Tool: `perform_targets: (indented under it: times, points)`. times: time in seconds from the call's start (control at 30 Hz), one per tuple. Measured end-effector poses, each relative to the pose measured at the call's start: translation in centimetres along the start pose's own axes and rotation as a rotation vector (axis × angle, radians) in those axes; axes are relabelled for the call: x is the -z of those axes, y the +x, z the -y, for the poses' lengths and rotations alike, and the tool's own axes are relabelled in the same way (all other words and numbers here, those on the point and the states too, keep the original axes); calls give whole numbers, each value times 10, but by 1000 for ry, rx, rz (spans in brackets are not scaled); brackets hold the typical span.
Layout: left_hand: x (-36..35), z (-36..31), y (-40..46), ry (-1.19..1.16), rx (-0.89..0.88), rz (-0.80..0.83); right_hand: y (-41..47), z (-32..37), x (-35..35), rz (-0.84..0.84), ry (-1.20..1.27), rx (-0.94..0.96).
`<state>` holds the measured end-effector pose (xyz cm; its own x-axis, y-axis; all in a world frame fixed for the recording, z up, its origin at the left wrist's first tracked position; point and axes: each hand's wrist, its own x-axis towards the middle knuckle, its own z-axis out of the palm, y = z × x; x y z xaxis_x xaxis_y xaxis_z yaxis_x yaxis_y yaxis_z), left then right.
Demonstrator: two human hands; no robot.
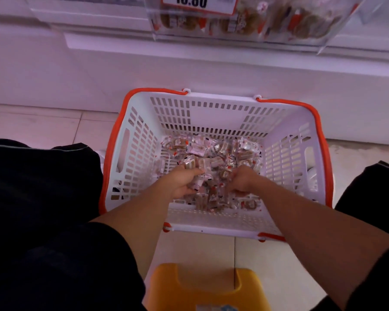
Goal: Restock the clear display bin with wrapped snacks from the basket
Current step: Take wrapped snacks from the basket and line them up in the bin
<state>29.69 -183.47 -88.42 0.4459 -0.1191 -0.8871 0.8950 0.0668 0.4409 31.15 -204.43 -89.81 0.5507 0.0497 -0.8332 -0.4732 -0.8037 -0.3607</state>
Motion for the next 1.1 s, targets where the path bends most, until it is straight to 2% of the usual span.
perform_targets:
  times: [0.1, 0.17, 0.27, 0.3, 0.47, 0.57, 0.7, 0.8, 0.87, 0.97, 1.1]
  points:
    - [-7, -24, -20, -42, -61, 121, -40, 30, 50, 160, 204, 118]
    - [-15, -44, -39, -40, -110, 224, -71, 54, 79, 98, 300, 252]
    - [-25, -83, -76, 60, -210, 389, -121, 88, 112, -168, 286, 494]
    - [-26, -96, -91, 107, -241, 415, -138, 97, 121, -204, 273, 558]
    - [-29, -152, -179, 266, -351, 519, -208, 117, 157, -24, 268, 723]
    - [-28, -172, -230, 214, -350, 585, -240, 126, 161, -87, 193, 751]
    - [-30, -185, -274, 281, -389, 552, -270, 145, 153, -177, 13, 891]
    - [-30, -193, -284, 309, -439, 538, -281, 160, 159, -352, -271, 984]
    - [-33, -200, -287, 367, -485, 524, -285, 165, 166, -430, -278, 993]
    - [-35, -207, -287, 597, -614, 427, -287, 165, 176, -514, -168, 990]
    - [-37, -218, -285, 822, -720, 307, -284, 169, 176, -656, -349, 1059]
